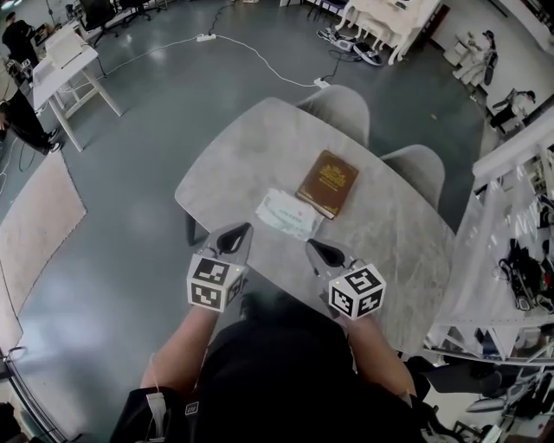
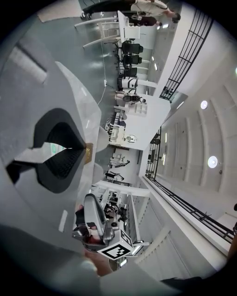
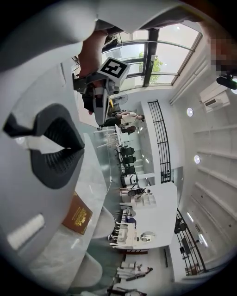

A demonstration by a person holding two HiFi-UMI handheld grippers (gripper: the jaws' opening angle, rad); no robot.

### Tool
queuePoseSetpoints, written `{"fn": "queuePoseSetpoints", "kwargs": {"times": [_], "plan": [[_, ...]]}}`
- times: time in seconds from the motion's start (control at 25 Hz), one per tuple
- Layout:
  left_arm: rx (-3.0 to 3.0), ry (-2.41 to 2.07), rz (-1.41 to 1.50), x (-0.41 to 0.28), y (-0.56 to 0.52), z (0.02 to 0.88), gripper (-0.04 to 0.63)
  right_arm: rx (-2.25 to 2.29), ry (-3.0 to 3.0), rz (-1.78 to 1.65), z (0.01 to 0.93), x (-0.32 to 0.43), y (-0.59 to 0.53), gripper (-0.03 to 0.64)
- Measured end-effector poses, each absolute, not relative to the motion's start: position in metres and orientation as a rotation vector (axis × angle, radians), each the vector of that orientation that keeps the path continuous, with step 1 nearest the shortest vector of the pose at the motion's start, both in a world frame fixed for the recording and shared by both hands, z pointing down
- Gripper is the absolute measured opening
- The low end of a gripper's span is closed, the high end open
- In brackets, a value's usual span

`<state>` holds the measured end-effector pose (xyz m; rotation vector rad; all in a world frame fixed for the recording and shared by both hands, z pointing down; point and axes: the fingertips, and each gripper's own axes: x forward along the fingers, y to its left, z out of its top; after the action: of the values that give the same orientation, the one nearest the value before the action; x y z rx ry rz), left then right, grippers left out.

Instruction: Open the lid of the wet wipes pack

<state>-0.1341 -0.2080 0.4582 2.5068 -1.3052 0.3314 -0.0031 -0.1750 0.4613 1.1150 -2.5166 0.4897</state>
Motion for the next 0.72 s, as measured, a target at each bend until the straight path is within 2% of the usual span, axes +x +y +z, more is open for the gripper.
{"fn": "queuePoseSetpoints", "kwargs": {"times": [0.4, 0.72], "plan": [[2.514, -1.219, 0.479, -0.121, -0.226, 0.490, 0.012, 1.119, -2.449, 0.490, 0.489, -0.003, -0.194, 0.002], [2.462, -1.058, 0.617, -0.082, -0.279, 0.558, 0.015, 1.082, -2.384, 0.538, 0.547, 0.018, -0.266, 0.002]]}}
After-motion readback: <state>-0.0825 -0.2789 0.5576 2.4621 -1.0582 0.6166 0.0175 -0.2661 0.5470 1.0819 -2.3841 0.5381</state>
